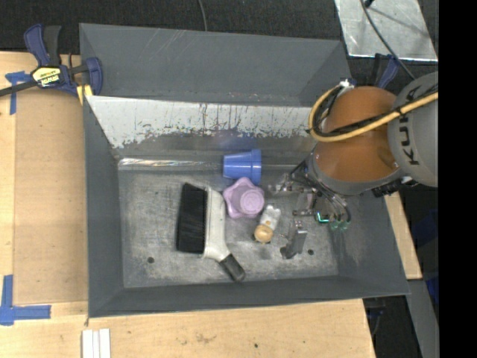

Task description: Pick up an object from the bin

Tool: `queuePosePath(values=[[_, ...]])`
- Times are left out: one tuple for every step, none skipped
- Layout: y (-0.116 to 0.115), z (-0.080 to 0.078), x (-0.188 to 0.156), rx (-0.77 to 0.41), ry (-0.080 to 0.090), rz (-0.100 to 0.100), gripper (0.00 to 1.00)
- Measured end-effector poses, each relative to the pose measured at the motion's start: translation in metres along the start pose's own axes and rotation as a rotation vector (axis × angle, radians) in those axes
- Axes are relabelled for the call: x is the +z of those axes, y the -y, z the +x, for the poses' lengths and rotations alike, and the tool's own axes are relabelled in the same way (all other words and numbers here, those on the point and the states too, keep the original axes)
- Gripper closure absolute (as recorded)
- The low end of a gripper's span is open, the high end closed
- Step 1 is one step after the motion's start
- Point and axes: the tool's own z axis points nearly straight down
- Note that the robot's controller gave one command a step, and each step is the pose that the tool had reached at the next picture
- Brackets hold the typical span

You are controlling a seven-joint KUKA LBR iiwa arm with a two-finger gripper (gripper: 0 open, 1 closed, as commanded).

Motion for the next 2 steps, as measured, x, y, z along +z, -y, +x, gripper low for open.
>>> queuePosePath(values=[[0.000, -0.002, -0.004, -0.001, 0.008, 0.000, 0.00], [-0.008, -0.029, 0.059, 0.034, 0.013, 0.000, 1.00]])
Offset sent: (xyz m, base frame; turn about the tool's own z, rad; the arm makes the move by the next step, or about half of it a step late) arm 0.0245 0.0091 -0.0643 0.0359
